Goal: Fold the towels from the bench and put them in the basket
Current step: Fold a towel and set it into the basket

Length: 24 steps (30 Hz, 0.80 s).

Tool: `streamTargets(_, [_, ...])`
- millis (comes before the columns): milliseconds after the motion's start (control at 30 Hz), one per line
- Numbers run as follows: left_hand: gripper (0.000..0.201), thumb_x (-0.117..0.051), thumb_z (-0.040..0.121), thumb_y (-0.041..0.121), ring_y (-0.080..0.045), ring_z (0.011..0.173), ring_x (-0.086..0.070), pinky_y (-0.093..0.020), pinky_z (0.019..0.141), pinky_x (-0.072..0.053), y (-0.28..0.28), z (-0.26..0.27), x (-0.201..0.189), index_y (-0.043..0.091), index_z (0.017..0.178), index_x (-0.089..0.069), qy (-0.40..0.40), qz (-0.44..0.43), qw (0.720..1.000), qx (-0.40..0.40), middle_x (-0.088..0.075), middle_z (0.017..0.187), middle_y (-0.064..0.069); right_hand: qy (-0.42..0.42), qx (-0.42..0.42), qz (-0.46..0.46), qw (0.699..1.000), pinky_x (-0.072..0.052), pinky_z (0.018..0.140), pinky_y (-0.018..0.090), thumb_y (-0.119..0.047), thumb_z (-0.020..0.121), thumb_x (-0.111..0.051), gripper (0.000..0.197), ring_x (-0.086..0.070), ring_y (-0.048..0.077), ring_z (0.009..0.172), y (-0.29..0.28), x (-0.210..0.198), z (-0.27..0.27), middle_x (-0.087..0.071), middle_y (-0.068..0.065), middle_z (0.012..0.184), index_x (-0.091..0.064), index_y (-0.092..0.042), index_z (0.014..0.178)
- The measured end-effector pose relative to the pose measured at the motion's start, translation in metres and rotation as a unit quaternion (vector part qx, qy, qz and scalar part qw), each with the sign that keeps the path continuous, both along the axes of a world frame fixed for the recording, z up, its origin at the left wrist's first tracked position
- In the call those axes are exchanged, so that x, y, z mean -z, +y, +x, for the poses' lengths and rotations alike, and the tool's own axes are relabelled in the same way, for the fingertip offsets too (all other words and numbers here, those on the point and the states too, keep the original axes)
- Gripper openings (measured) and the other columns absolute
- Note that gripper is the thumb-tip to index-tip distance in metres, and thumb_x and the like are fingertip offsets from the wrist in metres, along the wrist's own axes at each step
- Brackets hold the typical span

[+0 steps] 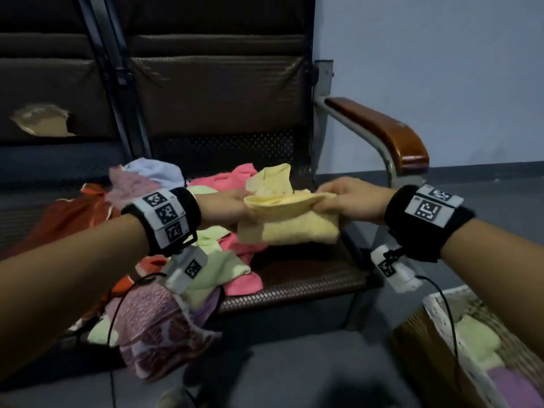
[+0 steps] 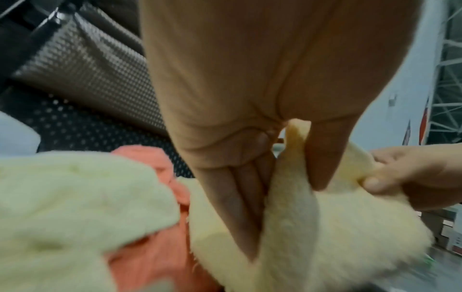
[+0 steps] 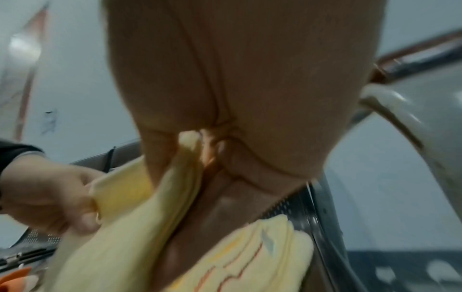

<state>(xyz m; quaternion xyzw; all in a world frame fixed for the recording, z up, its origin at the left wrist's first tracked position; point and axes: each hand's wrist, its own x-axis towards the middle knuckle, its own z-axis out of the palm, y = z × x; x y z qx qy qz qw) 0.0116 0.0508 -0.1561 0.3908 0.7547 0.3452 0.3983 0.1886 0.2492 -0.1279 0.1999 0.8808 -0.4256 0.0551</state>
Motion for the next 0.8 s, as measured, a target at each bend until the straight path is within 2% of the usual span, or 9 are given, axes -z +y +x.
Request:
streamTargets(167, [0.012, -0.065, 0.093, 0.014, -0.017, 0.056, -0.053, -0.024, 0.048, -0.045, 0.001, 0.008, 0.04, 0.004, 0.094, -0.059, -0.066, -0.143, 0.987, 0.021, -0.058, 0.07, -0.007, -0.157, 0.002, -0.174, 0.972, -0.054, 0.058, 0.024, -0.014, 0.094, -0.066, 0.011, -0.064, 0.013, 0.068, 0.0, 0.046, 0.015, -0.067, 0.003, 0.078, -0.071, -0.006, 0.099])
streamTargets(333, [0.026, -0.062, 0.095, 0.027, -0.018, 0.059, -0.061, -0.025, 0.05, -0.046, 0.022, -0.015, 0.05, 0.004, 0.106, -0.063, -0.07, -0.088, 0.991, -0.071, -0.067, 0.078, -0.006, -0.076, 0.124, -0.166, 0.975, -0.058, 0.068, 0.029, -0.016, 0.09, -0.07, 0.026, -0.071, 0.019, 0.085, 0.018, 0.055, -0.012, -0.074, 0.011, 0.103, -0.068, -0.005, 0.113])
streamTargets(400, [0.03, -0.062, 0.096, 0.032, -0.023, 0.08, -0.067, -0.033, 0.069, -0.055, 0.035, -0.028, 0.057, 0.005, 0.11, -0.064, -0.047, -0.047, 0.991, -0.114, -0.07, 0.094, -0.01, -0.009, 0.19, -0.159, 0.969, -0.061, 0.076, 0.034, -0.011, 0.089, -0.067, 0.026, -0.072, 0.025, 0.097, 0.023, 0.059, -0.029, -0.072, 0.017, 0.113, -0.067, -0.002, 0.113])
streamTargets(467, [0.033, -0.062, 0.096, 0.035, -0.029, 0.102, -0.068, -0.043, 0.095, -0.055, 0.05, -0.039, 0.061, 0.008, 0.113, -0.065, -0.02, -0.019, 0.987, -0.157, -0.071, 0.111, -0.01, 0.042, 0.235, -0.118, 0.964, -0.061, 0.083, 0.04, -0.009, 0.089, -0.065, 0.016, -0.071, 0.026, 0.099, 0.028, 0.064, -0.046, -0.071, 0.018, 0.115, -0.069, -0.005, 0.103])
streamTargets(500, [0.033, -0.062, 0.095, 0.037, -0.028, 0.104, -0.068, -0.045, 0.096, -0.055, 0.058, -0.043, 0.062, 0.009, 0.113, -0.066, -0.01, -0.008, 0.984, -0.18, -0.071, 0.113, -0.01, 0.055, 0.247, -0.078, 0.964, -0.06, 0.087, 0.042, -0.01, 0.089, -0.064, 0.01, -0.071, 0.026, 0.098, 0.03, 0.066, -0.053, -0.071, 0.017, 0.114, -0.07, -0.008, 0.096])
streamTargets(600, [0.023, -0.062, 0.094, 0.038, -0.016, 0.079, -0.069, -0.03, 0.066, -0.057, 0.074, -0.053, 0.064, 0.016, 0.096, -0.068, 0.019, 0.016, 0.974, -0.223, -0.072, 0.092, -0.002, 0.075, 0.261, 0.016, 0.962, -0.06, 0.077, 0.034, -0.014, 0.089, -0.061, 0.01, -0.069, 0.018, 0.088, 0.037, 0.071, -0.068, -0.073, 0.009, 0.107, -0.07, -0.012, 0.092])
streamTargets(667, [0.022, -0.062, 0.093, 0.032, -0.016, 0.073, -0.066, -0.027, 0.059, -0.053, 0.079, -0.061, 0.067, 0.012, 0.096, -0.068, 0.057, 0.015, 0.972, -0.229, -0.069, 0.085, -0.001, 0.077, 0.249, 0.024, 0.965, -0.054, 0.063, 0.023, -0.015, 0.089, -0.058, 0.011, -0.065, 0.01, 0.08, 0.036, 0.074, -0.073, -0.072, 0.002, 0.103, -0.069, -0.017, 0.092])
streamTargets(700, [0.021, -0.062, 0.091, 0.028, -0.019, 0.076, -0.066, -0.028, 0.061, -0.054, 0.08, -0.064, 0.07, 0.009, 0.099, -0.068, 0.062, 0.011, 0.97, -0.235, -0.068, 0.086, -0.003, 0.066, 0.237, 0.03, 0.969, -0.052, 0.065, 0.023, -0.017, 0.09, -0.059, 0.014, -0.065, 0.011, 0.083, 0.036, 0.076, -0.075, -0.07, 0.001, 0.108, -0.068, -0.016, 0.101])
streamTargets(800, [0.03, -0.069, 0.086, 0.027, -0.022, 0.093, -0.065, -0.035, 0.082, -0.055, 0.077, -0.069, 0.076, 0.014, 0.113, -0.066, 0.143, 0.007, 0.959, -0.242, -0.068, 0.101, -0.002, 0.014, 0.155, 0.134, 0.979, -0.047, 0.093, 0.029, -0.028, 0.091, -0.064, 0.052, -0.058, 0.023, 0.119, 0.035, 0.078, -0.073, -0.056, 0.007, 0.137, -0.05, -0.015, 0.14])
